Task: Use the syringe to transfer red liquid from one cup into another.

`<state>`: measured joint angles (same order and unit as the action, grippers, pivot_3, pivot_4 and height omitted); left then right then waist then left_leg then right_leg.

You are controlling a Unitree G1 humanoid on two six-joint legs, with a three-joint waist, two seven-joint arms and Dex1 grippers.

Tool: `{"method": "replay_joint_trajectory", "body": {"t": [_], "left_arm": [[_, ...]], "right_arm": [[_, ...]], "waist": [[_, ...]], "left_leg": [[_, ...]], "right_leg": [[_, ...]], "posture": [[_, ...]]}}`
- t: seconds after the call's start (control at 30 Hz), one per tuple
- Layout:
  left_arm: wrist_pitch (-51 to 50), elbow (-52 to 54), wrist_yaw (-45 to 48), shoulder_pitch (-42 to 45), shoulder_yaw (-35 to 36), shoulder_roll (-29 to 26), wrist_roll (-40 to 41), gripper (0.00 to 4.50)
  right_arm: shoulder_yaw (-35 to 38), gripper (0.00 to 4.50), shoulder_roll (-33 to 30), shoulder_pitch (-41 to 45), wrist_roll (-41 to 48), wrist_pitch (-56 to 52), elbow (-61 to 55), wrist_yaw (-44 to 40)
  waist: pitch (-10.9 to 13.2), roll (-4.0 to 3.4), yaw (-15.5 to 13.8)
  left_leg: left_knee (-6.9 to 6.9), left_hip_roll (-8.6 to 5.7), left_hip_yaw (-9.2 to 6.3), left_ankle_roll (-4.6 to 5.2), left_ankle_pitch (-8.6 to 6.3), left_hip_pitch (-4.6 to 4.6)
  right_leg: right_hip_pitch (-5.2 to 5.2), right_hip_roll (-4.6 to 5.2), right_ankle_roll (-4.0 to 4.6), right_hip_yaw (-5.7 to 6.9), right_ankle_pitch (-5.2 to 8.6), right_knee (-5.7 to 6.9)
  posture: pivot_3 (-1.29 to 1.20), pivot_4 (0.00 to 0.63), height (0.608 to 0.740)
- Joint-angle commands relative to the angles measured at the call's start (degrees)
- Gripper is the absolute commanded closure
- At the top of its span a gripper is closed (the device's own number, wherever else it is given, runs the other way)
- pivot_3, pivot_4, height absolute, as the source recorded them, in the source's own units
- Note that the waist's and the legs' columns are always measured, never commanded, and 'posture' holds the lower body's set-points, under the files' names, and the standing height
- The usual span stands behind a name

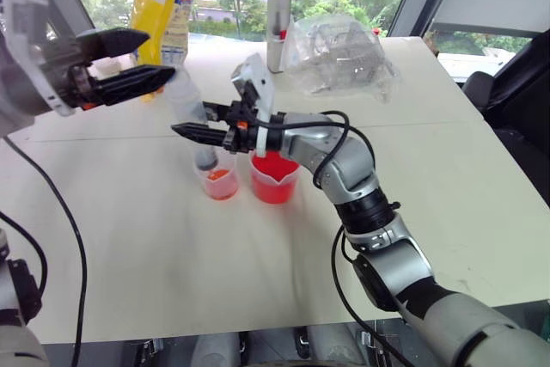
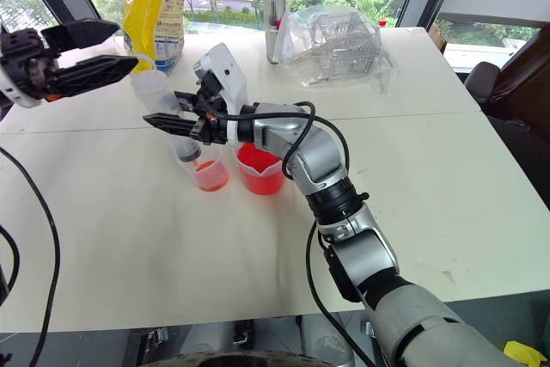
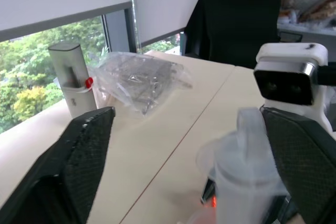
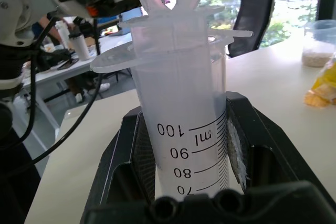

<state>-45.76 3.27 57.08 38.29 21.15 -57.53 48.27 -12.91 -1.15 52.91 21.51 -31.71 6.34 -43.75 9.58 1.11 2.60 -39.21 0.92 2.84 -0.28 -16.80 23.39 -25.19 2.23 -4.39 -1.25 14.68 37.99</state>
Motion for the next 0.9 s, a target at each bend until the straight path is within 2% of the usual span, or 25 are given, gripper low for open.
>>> {"method": "replay_joint_trajectory", "body": {"t": [0.03, 0.17, 0.3, 0.53, 0.67, 0.77, 0.9], "left_arm": [[-1.48, 0.81, -0.87, -0.14, 4.65, -0.93, 2.75, 0.01], [-3.11, 1.93, -2.16, -0.92, 6.41, -0.19, 4.87, 0.01], [-2.33, 5.19, -1.59, -6.09, 6.69, -0.41, 3.95, 0.01], [3.05, 4.25, 0.42, -10.76, 5.82, -0.96, -0.62, 0.01], [4.64, 6.01, 0.54, -11.72, 3.44, 0.93, -1.46, 0.01], [6.45, 6.91, 0.81, -12.52, 1.25, 1.47, -3.40, 0.01], [8.05, 8.18, 0.92, -13.16, -1.21, 3.31, -4.18, 0.01]], "right_arm": [[1.38, 3.04, 0.55, 1.97, 0.96, 0.90, -2.75, 0.17], [1.63, 3.04, 0.42, 2.35, 0.77, 1.17, -2.07, 0.15], [3.79, 3.04, 0.11, 4.31, 2.09, -0.64, -2.21, 1.21], [12.48, 3.04, -2.79, 12.06, 6.64, -12.38, -5.17, 9.38], [19.68, 3.04, -8.25, 19.26, 7.30, -20.59, -0.20, 16.85], [22.50, 3.04, -13.72, 22.40, 7.05, -28.04, 3.96, 20.11], [19.00, 3.04, -23.23, 22.90, 3.18, -38.54, 9.84, 21.34]], "waist": [[0.00, 0.00, -0.02], [0.00, 0.00, -0.07], [0.00, 0.00, -0.02], [0.02, -0.03, -0.04], [0.01, -0.01, -0.17], [0.00, 0.01, -0.04], [0.01, -0.02, -0.02]], "left_leg": [[0.00, 0.00, 0.00, 0.00, 0.00, 0.00], [0.00, -0.07, 0.00, 0.00, 0.00, 0.00], [0.00, -0.12, 0.00, 0.00, 0.00, 0.00], [0.07, -0.11, -0.02, -0.02, 0.00, 0.01], [0.10, -0.16, -0.05, -0.03, 0.00, 0.04], [0.17, -0.21, -0.07, -0.03, 0.00, 0.04], [0.42, -0.21, -0.05, -0.03, -0.01, 0.06]], "right_leg": [[-0.01, 0.01, 0.00, 0.02, 0.00, 0.00], [0.01, 0.12, 0.00, 0.04, 0.00, -0.01], [0.01, 0.20, 0.00, 0.05, 0.00, -0.01], [-0.04, 0.29, 0.06, 0.08, 0.02, -0.02], [-0.05, 0.43, 0.16, 0.13, 0.05, -0.05], [-0.02, 0.53, 0.35, 0.15, 0.13, -0.14], [-0.04, 0.56, 0.40, 0.15, 0.12, -0.39]], "posture": [[0.00, 0.150, 0.740], [0.00, 0.150, 0.740], [0.00, 0.150, 0.740], [0.00, 0.150, 0.740], [0.00, 0.150, 0.740], [0.00, 0.150, 0.740], [0.00, 0.150, 0.740]]}}
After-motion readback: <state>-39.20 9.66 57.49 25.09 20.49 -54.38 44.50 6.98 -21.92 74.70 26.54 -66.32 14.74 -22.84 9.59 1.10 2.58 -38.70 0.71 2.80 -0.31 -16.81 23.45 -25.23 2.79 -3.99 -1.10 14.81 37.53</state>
